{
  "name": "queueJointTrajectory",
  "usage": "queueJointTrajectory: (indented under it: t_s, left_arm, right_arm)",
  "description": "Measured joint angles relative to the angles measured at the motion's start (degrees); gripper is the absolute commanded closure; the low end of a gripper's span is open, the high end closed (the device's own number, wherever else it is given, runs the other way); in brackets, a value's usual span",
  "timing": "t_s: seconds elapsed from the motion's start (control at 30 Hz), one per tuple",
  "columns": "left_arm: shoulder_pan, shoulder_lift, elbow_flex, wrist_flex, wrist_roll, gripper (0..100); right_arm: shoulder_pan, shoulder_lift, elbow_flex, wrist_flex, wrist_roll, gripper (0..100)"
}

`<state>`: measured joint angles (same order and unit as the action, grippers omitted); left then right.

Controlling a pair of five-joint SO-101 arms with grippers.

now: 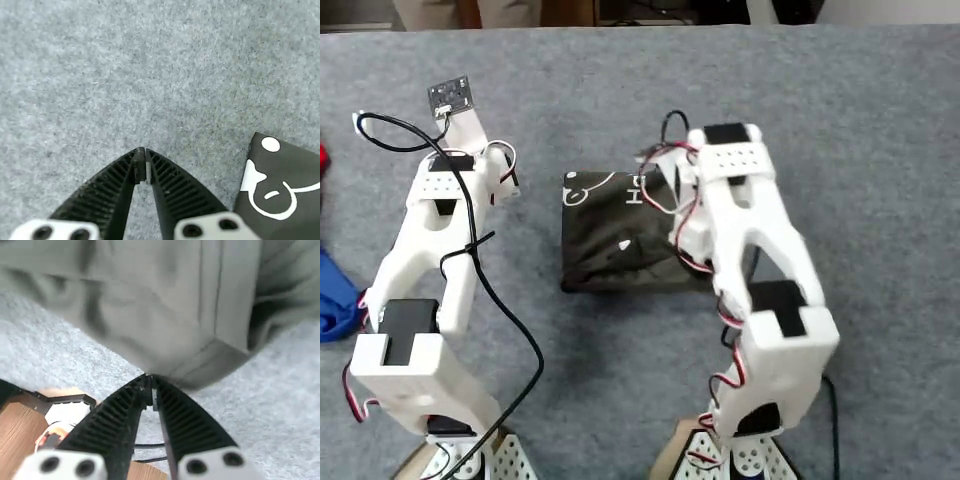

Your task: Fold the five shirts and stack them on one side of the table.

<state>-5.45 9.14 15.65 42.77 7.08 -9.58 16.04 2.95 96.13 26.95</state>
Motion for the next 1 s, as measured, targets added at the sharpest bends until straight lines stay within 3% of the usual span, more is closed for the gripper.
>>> queueJointTrajectory:
  t_s: [0.27, 0.67, 1.0]
  left_arm:
    - [0.0, 0.0, 0.0, 0.0, 0.0, 98]
    - [0.0, 0.0, 0.0, 0.0, 0.0, 98]
    - [0.0, 0.0, 0.0, 0.0, 0.0, 98]
  right_arm:
    - [-0.4, -1.8, -10.5, -0.7, 0.3, 99.4]
    - [-8.9, 29.8, -52.4, 5.1, -5.6, 99.4]
    - [-9.1, 33.6, -48.8, 5.1, -5.8, 99.4]
